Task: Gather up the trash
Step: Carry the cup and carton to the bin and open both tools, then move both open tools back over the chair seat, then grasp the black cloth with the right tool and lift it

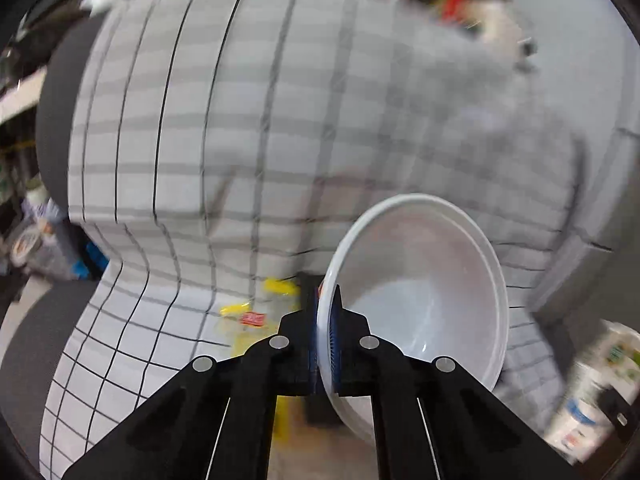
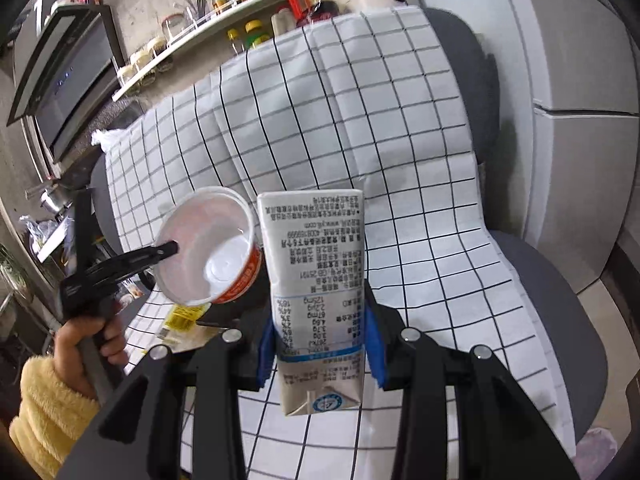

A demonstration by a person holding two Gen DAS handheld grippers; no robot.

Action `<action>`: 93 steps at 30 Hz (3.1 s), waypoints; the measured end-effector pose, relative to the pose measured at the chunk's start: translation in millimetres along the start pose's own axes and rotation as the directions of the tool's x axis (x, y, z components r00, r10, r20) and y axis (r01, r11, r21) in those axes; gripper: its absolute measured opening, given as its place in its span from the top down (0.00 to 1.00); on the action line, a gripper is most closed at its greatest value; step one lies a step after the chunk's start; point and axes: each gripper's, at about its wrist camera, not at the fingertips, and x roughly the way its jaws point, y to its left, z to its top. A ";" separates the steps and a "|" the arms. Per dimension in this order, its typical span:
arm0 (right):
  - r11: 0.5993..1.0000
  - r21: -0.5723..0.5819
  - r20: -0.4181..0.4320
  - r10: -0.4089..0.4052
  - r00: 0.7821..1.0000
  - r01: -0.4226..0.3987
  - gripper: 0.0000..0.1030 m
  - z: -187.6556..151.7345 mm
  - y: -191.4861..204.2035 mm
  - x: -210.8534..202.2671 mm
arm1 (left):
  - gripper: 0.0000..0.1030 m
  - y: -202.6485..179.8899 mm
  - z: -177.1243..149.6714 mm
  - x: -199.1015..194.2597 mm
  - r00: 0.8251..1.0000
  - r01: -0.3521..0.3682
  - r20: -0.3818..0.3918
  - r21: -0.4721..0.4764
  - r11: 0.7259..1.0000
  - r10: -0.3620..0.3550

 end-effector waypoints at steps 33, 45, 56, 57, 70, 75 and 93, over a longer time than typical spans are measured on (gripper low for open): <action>0.826 0.302 0.145 -0.533 0.834 0.475 0.65 -117.1 -189.4 -294.6 | 0.90 -355.0 -261.4 -80.7 0.782 0.609 -0.465 0.429 0.667 -0.414; 0.779 0.340 -0.001 -0.561 0.828 0.527 0.64 -149.2 -220.9 -271.7 | 0.53 -345.2 -261.2 -70.6 0.852 0.515 -0.381 0.494 0.700 -0.359; 0.778 0.334 0.065 -0.581 0.811 0.531 0.45 -127.0 -188.5 -275.7 | 0.53 -267.7 -210.5 -99.0 0.915 0.399 -0.240 0.407 0.822 -0.326; 0.790 0.322 0.079 -0.572 0.817 0.522 0.45 -122.8 -181.8 -274.0 | 0.53 -258.9 -207.6 -102.1 0.917 0.393 -0.233 0.398 0.829 -0.323; 0.950 0.039 0.049 -0.312 0.949 0.310 0.37 -90.0 -74.1 -180.2 | 0.44 -132.1 -191.5 -112.0 0.975 0.154 -0.200 0.288 0.945 -0.098; 0.975 -0.045 -0.046 -0.218 0.975 0.216 0.37 -83.0 -41.5 -121.7 | 0.43 -71.3 -178.9 -105.5 0.982 0.019 -0.189 0.206 0.978 0.021; 0.980 0.190 -0.248 -0.011 0.969 0.059 0.34 -37.6 0.5 110.0 | 0.41 44.7 -105.8 -67.0 0.948 -0.291 -0.110 0.070 0.954 0.297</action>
